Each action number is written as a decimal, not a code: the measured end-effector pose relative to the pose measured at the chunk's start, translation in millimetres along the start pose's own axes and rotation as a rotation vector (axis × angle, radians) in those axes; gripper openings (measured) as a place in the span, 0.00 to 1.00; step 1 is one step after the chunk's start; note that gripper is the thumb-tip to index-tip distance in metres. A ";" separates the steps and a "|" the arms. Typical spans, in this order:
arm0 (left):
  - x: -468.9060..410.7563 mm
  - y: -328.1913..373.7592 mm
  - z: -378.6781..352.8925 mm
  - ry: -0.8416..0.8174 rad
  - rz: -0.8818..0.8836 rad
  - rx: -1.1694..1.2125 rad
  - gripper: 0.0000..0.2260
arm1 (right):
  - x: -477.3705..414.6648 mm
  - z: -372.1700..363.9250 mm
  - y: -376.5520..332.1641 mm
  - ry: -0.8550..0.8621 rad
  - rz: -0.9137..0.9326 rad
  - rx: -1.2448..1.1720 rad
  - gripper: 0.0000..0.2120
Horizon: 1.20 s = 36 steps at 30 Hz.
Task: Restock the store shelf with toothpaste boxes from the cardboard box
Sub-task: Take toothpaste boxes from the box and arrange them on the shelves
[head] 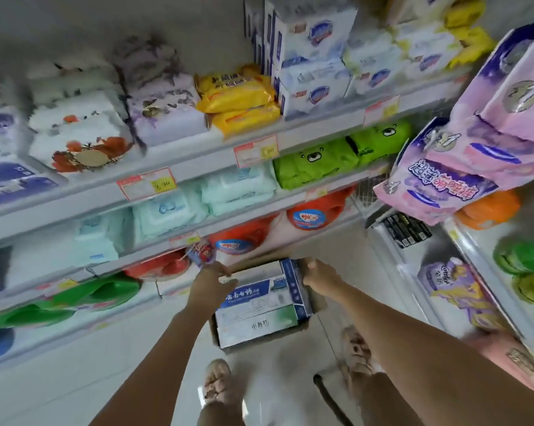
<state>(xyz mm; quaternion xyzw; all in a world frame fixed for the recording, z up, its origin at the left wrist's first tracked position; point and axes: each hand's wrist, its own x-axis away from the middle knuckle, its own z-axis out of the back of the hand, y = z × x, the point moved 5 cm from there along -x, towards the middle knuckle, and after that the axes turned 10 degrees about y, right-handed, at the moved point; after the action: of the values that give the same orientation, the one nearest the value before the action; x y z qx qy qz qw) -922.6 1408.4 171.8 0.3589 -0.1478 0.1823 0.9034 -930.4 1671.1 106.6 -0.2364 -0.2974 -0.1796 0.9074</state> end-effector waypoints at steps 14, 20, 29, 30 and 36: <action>-66.8 -107.3 -184.7 -0.114 -0.148 -0.682 0.30 | -113.5 -182.4 113.9 -0.113 -0.128 -0.355 0.30; -63.6 -103.7 -184.6 -0.026 -0.168 -0.725 0.26 | -123.9 -221.2 122.4 0.007 -0.012 -0.527 0.31; -36.5 -103.3 -166.4 0.059 0.099 -0.330 0.23 | -94.5 -201.6 88.6 -0.102 -0.223 -0.839 0.21; -32.2 -105.1 -162.9 0.061 0.153 -0.248 0.22 | -92.4 -199.5 90.4 -0.131 -0.259 -0.835 0.20; -0.6 -99.5 -148.2 0.052 0.304 0.178 0.19 | -70.3 -155.0 88.8 -0.181 -0.147 -0.932 0.12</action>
<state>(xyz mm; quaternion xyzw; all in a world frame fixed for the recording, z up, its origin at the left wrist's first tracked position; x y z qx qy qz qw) -859.5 1445.1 8.9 0.4060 -0.1601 0.3387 0.8335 -871.7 1674.2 -76.2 -0.6111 -0.2791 -0.3363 0.6600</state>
